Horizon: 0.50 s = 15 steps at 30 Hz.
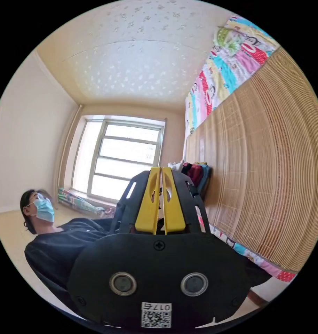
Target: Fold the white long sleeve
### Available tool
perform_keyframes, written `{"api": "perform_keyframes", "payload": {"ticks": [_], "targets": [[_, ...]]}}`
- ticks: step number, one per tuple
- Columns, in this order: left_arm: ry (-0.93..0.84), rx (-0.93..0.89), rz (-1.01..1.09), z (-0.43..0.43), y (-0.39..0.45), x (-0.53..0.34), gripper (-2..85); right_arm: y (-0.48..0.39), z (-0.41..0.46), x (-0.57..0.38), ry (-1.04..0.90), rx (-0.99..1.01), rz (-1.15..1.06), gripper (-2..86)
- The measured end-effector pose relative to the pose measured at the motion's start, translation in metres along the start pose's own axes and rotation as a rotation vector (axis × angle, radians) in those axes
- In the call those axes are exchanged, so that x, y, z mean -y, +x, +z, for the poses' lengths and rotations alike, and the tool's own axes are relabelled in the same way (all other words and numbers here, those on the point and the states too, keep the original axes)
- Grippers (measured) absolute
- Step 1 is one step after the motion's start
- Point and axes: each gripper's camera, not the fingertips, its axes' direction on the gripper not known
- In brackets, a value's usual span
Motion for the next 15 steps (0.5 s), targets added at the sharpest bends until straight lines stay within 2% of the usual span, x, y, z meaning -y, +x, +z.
{"api": "perform_keyframes", "payload": {"ticks": [1,3,4,6,7,9,10,12,13,15], "targets": [[0.017,-0.069,0.033,-0.012,-0.004,0.002,6.4,-0.014,0.006,-0.014,-0.009,0.005,-0.061,0.7],[0.081,-0.396,0.209,-0.070,-0.017,0.012,5.5,-0.030,0.014,-0.037,-0.026,-0.024,-0.109,0.9],[0.105,-0.487,0.257,-0.087,-0.019,0.014,5.2,-0.039,0.020,-0.053,-0.039,-0.041,-0.129,1.2],[0.223,-0.809,0.471,-0.157,-0.016,0.017,5.1,-0.055,0.027,-0.075,-0.041,-0.040,-0.167,1.9],[0.239,-0.877,0.539,-0.171,-0.011,0.017,5.1,-0.066,0.031,-0.088,-0.039,-0.033,-0.199,2.7],[0.286,-1.164,0.812,-0.217,0.022,0.013,5.0,-0.086,0.037,-0.104,-0.029,-0.037,-0.252,4.1],[0.304,-1.231,0.882,-0.225,0.032,0.011,5.0,-0.101,0.042,-0.111,-0.027,-0.048,-0.294,5.4],[0.350,-1.516,1.116,-0.243,0.075,0.005,5.0,-0.126,0.052,-0.117,-0.035,-0.064,-0.370,7.7],[0.362,-1.592,1.158,-0.244,0.086,0.005,5.0,-0.144,0.060,-0.119,-0.040,-0.071,-0.427,9.2],[0.382,-1.867,1.247,-0.236,0.129,0.008,5.0,-0.175,0.072,-0.123,-0.033,-0.087,-0.524,11.5]]}}
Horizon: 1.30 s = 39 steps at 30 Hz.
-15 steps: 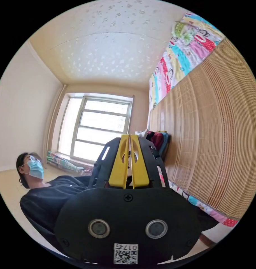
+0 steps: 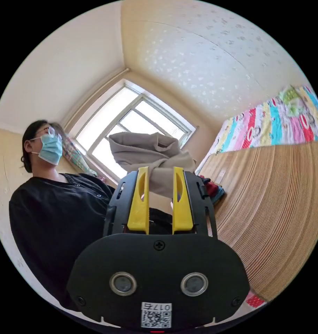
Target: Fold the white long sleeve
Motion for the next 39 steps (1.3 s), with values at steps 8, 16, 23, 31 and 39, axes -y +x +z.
{"api": "perform_keyframes", "payload": {"ticks": [8,16,23,31,39], "targets": [[0.254,-0.407,-0.225,0.102,-0.136,-0.067,5.0,-0.087,0.095,0.019,-0.292,-0.176,-0.393,17.6],[-0.077,-0.032,-0.438,0.129,-0.150,-0.064,5.3,-0.077,0.079,0.004,-0.176,-0.414,-0.206,4.5],[-0.415,0.755,-0.631,0.151,-0.135,-0.049,14.1,-0.091,0.086,0.017,-0.029,-0.553,-0.146,3.7],[-0.599,0.921,-0.641,0.256,-0.186,-0.079,16.1,-0.105,0.159,0.017,-0.157,-0.838,-0.246,3.8],[-0.611,1.003,-0.507,0.306,-0.204,-0.074,4.0,-0.125,0.167,0.025,-0.126,-0.872,-0.306,4.5]]}}
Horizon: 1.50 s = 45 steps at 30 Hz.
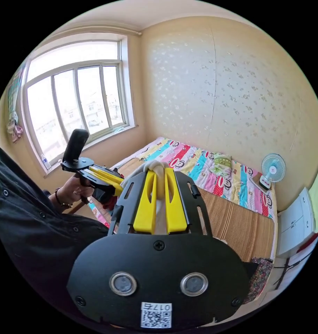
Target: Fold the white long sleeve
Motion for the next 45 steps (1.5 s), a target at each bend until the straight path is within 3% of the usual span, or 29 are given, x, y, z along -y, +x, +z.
{"api": "perform_keyframes", "payload": {"ticks": [2,8,12,18,25,28,30,31,34,39,45], "targets": [[0.042,-0.043,0.010,-0.011,-0.006,0.009,3.9,0.012,-0.002,-0.002,-0.002,0.060,0.030,5.0],[0.252,-0.474,0.026,-0.041,-0.033,0.047,2.4,0.057,-0.008,-0.048,0.044,0.411,0.066,8.5],[0.310,-0.486,0.120,-0.064,-0.006,0.071,1.4,0.073,-0.009,-0.112,0.119,0.605,0.178,9.6],[0.417,-0.499,0.265,-0.128,0.028,0.083,0.9,0.066,0.018,-0.163,0.054,0.595,0.219,14.3],[0.504,-0.465,0.334,-0.188,0.044,0.077,1.2,0.060,0.037,-0.133,0.093,0.268,0.131,14.6],[0.546,-0.488,0.318,-0.205,0.038,0.070,1.3,0.074,0.054,-0.105,0.044,0.377,0.042,15.9],[0.561,-0.438,0.294,-0.218,0.033,0.064,1.4,0.079,0.059,-0.090,0.011,0.495,-0.014,11.8],[0.560,-0.418,0.290,-0.221,0.032,0.062,1.4,0.086,0.056,-0.083,0.026,0.481,-0.002,5.7],[0.575,-0.313,0.287,-0.246,0.024,0.047,1.5,0.126,0.031,-0.064,0.104,0.295,0.112,4.3],[0.481,-0.232,0.226,-0.272,-0.013,0.011,2.0,0.193,-0.048,-0.048,0.436,0.355,0.227,3.6],[0.381,-0.268,0.091,-0.241,-0.047,-0.057,1.2,0.214,-0.103,-0.045,0.515,0.378,0.186,3.3]]}}
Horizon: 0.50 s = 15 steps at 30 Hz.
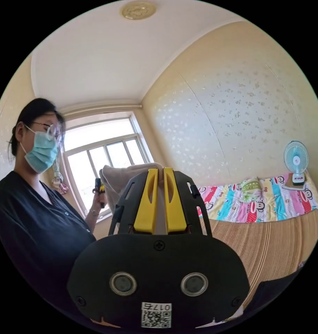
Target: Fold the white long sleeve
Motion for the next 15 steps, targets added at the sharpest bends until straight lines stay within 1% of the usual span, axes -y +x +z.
{"api": "perform_keyframes", "payload": {"ticks": [1,3,4,6,7,8,9,10,11,12,13,14,15], "targets": [[0.012,-0.005,-0.020,0.002,-0.003,-0.005,1.1,0.000,-0.005,0.009,-0.004,-0.026,-0.017,3.2],[0.112,-0.016,-0.139,0.010,-0.019,-0.011,0.7,0.002,-0.006,0.027,-0.018,-0.060,-0.043,3.2],[0.140,-0.009,-0.157,0.012,-0.024,-0.010,0.6,0.007,-0.001,0.042,-0.031,-0.103,-0.049,3.1],[0.220,0.064,-0.232,0.023,-0.050,0.005,0.6,0.023,0.015,0.069,-0.077,-0.193,-0.043,3.1],[0.221,0.099,-0.243,0.027,-0.059,0.010,0.6,0.042,0.034,0.086,-0.133,-0.261,-0.034,3.1],[0.204,0.180,-0.273,0.037,-0.083,0.021,0.7,0.053,0.046,0.095,-0.170,-0.292,-0.029,3.1],[0.162,0.265,-0.326,0.049,-0.118,0.029,0.8,0.082,0.076,0.110,-0.264,-0.345,-0.029,3.0],[0.137,0.303,-0.358,0.057,-0.139,0.032,1.0,0.120,0.113,0.119,-0.373,-0.400,-0.034,3.0],[0.076,0.381,-0.414,0.073,-0.187,0.034,1.3,0.142,0.134,0.121,-0.430,-0.424,-0.032,3.0],[0.020,0.456,-0.490,0.090,-0.243,0.030,1.8,0.191,0.177,0.119,-0.538,-0.455,-0.024,3.0],[-0.005,0.489,-0.528,0.098,-0.272,0.025,2.0,0.243,0.223,0.107,-0.636,-0.470,-0.026,3.0],[-0.057,0.578,-0.592,0.115,-0.332,0.012,3.0,0.269,0.246,0.098,-0.678,-0.475,-0.023,3.0],[-0.106,0.683,-0.664,0.129,-0.388,-0.009,4.3,0.324,0.291,0.072,-0.743,-0.481,0.006,3.1]]}}
